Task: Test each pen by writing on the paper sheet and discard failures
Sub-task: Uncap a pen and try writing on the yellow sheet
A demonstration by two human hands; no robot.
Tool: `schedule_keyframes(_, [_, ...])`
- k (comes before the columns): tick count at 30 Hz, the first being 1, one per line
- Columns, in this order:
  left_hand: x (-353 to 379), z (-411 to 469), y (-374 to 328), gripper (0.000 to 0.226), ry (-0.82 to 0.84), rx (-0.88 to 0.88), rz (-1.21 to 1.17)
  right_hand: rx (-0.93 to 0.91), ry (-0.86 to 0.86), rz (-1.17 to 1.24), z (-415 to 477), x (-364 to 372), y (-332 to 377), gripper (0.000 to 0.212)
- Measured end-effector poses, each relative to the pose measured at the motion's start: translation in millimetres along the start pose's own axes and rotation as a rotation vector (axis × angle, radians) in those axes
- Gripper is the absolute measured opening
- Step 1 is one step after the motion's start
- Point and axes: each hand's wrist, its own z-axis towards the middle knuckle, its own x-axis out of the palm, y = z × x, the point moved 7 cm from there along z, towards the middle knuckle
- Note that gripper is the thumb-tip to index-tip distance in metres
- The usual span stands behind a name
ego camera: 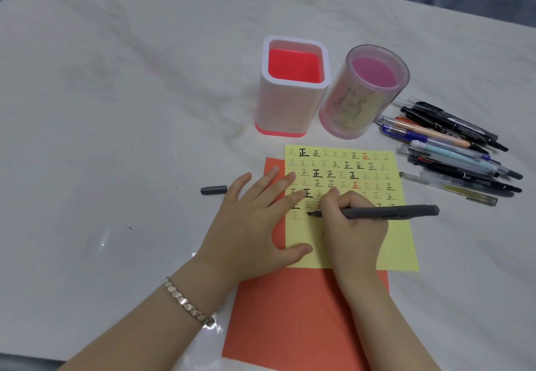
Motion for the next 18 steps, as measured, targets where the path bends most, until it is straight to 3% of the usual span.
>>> schedule_keyframes(4, [0.4, -0.1, 0.1, 0.072, 0.003, 0.0, 0.002, 0.02, 0.003, 0.011, -0.9, -0.5, 0.4, 0.036])
schedule_keyframes(18, [-0.9, 0.1, -0.3, 0.071, -0.017, 0.008, -0.004, 0.015, -0.003, 0.052, -1.1, -1.0, 1.5, 0.037])
